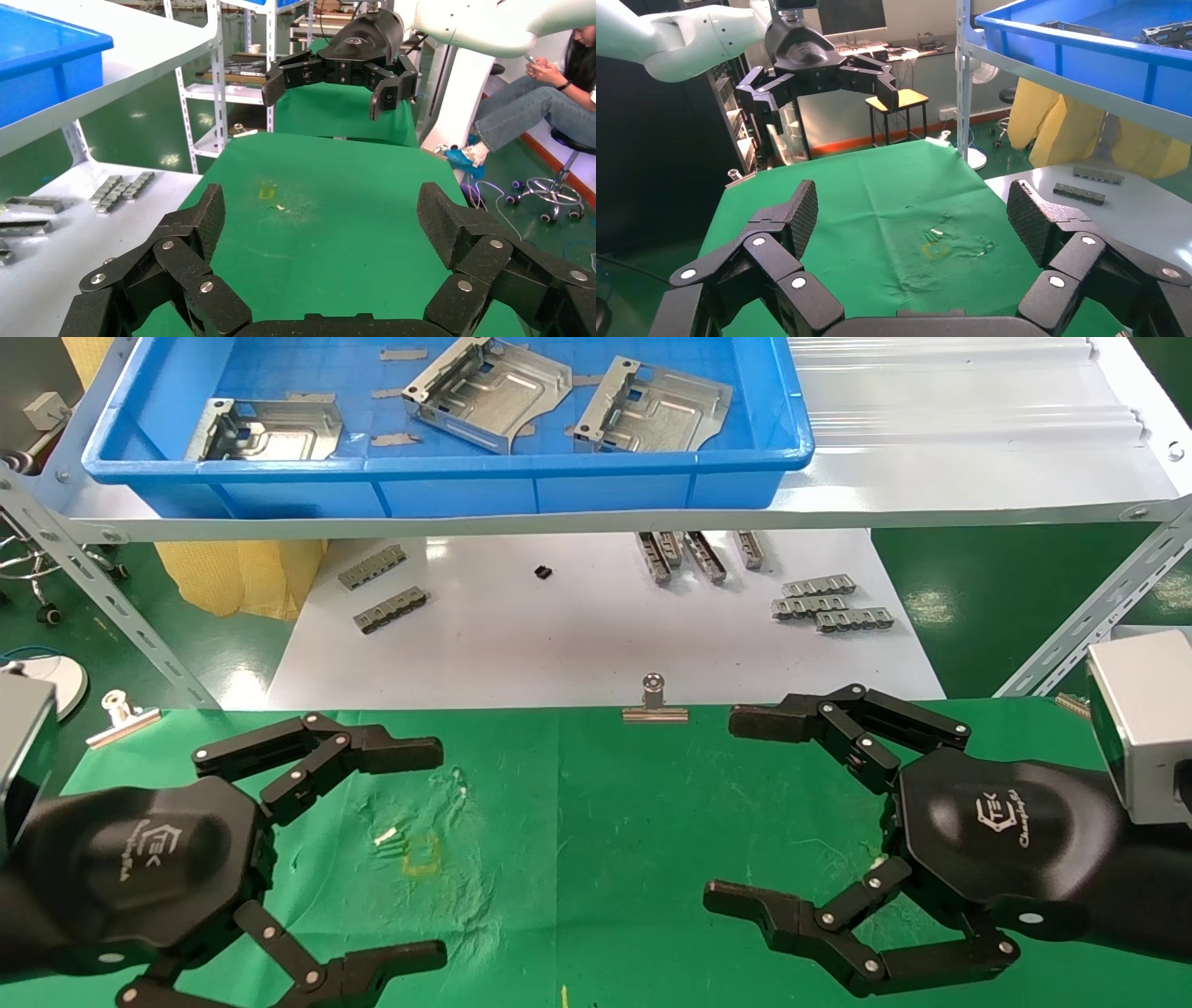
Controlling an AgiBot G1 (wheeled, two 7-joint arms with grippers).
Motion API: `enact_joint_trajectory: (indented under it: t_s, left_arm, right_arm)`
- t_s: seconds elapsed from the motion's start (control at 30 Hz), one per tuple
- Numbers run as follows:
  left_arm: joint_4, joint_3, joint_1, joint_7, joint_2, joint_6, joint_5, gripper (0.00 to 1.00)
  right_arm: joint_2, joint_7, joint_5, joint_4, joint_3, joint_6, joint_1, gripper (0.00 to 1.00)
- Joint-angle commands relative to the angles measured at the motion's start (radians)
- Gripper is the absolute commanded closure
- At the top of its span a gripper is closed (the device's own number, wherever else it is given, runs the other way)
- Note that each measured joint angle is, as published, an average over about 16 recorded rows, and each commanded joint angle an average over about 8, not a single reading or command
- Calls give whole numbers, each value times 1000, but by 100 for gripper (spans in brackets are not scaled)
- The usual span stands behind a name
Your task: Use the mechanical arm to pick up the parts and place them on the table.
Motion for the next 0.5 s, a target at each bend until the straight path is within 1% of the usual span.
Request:
enact_joint_trajectory:
  t_s: [0.03,0.07,0.1,0.13,0.33,0.5]
  left_arm:
    - [0,0,0,0,0,0,0,0]
    - [0,0,0,0,0,0,0,0]
    - [0,0,0,0,0,0,0,0]
    - [0,0,0,0,0,0,0,0]
    - [0,0,0,0,0,0,0,0]
    - [0,0,0,0,0,0,0,0]
  right_arm:
    - [0,0,0,0,0,0,0,0]
    - [0,0,0,0,0,0,0,0]
    - [0,0,0,0,0,0,0,15]
    - [0,0,0,0,0,0,0,25]
    - [0,0,0,0,0,0,0,100]
    - [0,0,0,0,0,0,0,100]
